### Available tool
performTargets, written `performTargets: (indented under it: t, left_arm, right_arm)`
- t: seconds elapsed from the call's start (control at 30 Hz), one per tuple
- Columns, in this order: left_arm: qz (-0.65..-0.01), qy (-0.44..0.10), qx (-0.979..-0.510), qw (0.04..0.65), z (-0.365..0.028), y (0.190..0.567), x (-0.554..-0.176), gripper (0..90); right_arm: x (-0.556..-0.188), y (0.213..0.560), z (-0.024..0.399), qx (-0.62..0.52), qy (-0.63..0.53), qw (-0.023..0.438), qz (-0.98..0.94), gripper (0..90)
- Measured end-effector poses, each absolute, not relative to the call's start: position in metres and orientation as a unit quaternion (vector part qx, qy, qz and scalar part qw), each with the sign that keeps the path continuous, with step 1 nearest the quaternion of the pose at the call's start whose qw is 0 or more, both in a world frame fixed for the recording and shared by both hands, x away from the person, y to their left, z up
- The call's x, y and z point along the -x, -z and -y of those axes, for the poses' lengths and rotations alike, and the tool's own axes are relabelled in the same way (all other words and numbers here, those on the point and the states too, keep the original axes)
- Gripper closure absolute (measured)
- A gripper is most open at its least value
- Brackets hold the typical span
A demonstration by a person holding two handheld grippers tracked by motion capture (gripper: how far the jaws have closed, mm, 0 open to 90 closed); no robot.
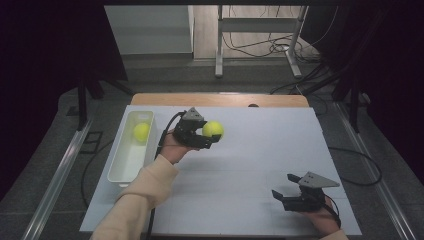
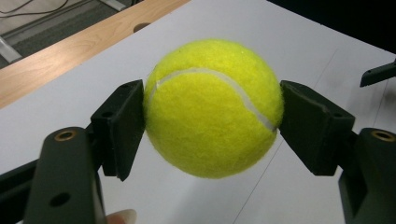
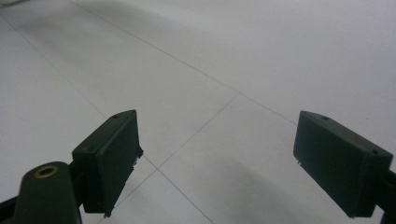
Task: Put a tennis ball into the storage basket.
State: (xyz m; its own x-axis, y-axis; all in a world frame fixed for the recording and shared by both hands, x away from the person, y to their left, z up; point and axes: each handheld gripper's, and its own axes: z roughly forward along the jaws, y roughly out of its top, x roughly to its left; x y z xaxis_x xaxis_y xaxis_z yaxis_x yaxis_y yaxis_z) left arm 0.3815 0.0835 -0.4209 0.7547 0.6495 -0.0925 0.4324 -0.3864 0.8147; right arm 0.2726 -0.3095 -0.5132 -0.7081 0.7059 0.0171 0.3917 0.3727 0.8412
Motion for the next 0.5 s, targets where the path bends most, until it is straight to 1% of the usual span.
performTargets:
  t: [0.5]
  left_arm:
    - [-0.340, -0.128, -0.817, 0.448, -0.097, 0.415, -0.376, 26.6]
  right_arm:
    - [-0.273, 0.513, 0.309, -0.340, -0.445, 0.176, -0.809, 15.1]
